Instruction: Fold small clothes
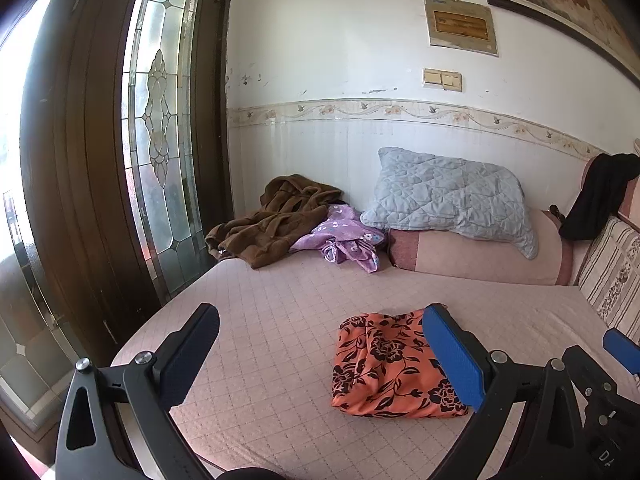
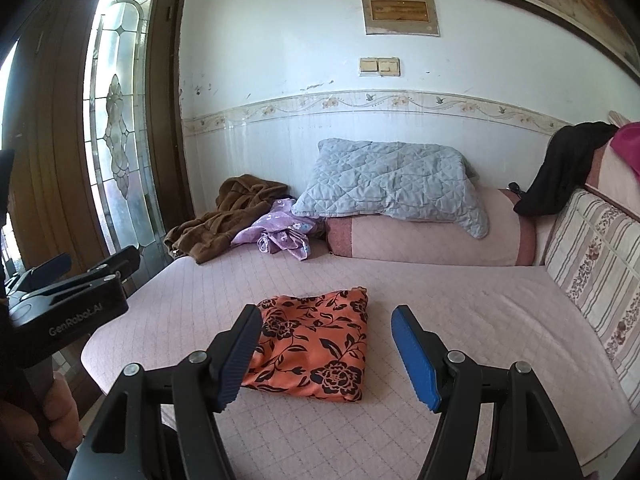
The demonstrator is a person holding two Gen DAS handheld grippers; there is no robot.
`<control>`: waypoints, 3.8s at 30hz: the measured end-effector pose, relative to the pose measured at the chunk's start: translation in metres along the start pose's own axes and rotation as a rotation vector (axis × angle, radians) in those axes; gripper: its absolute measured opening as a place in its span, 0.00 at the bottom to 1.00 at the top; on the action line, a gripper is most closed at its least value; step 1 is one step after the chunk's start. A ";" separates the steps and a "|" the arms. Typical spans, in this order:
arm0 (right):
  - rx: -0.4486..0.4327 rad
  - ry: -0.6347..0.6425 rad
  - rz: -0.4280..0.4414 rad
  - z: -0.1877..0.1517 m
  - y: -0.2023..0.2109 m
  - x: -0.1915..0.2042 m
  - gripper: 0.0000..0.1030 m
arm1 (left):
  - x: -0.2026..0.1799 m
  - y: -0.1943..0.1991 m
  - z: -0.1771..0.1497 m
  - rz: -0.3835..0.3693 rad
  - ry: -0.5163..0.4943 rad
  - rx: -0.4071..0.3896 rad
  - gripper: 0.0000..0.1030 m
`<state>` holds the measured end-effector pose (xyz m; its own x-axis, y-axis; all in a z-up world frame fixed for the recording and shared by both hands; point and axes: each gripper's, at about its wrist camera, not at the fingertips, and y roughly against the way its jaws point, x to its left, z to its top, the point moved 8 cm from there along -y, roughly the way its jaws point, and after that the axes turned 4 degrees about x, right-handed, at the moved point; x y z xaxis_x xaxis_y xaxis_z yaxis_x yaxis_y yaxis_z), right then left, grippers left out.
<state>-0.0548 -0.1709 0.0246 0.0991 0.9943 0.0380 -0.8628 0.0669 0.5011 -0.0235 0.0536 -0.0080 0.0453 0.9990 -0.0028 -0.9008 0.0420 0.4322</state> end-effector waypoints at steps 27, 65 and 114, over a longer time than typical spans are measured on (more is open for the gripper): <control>0.006 0.024 0.000 0.000 0.002 0.019 0.69 | 0.016 0.003 -0.002 0.019 0.032 0.005 0.98; 0.022 -0.002 -0.047 -0.005 -0.002 0.004 0.69 | 0.008 -0.003 -0.006 -0.001 -0.020 0.020 0.98; 0.049 -0.013 -0.079 -0.011 -0.012 -0.009 0.69 | -0.011 -0.017 -0.015 -0.053 -0.062 0.044 0.98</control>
<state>-0.0504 -0.1802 0.0085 0.1732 0.9849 0.0077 -0.8266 0.1411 0.5448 -0.0154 0.0421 -0.0289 0.1202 0.9923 0.0289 -0.8767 0.0924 0.4722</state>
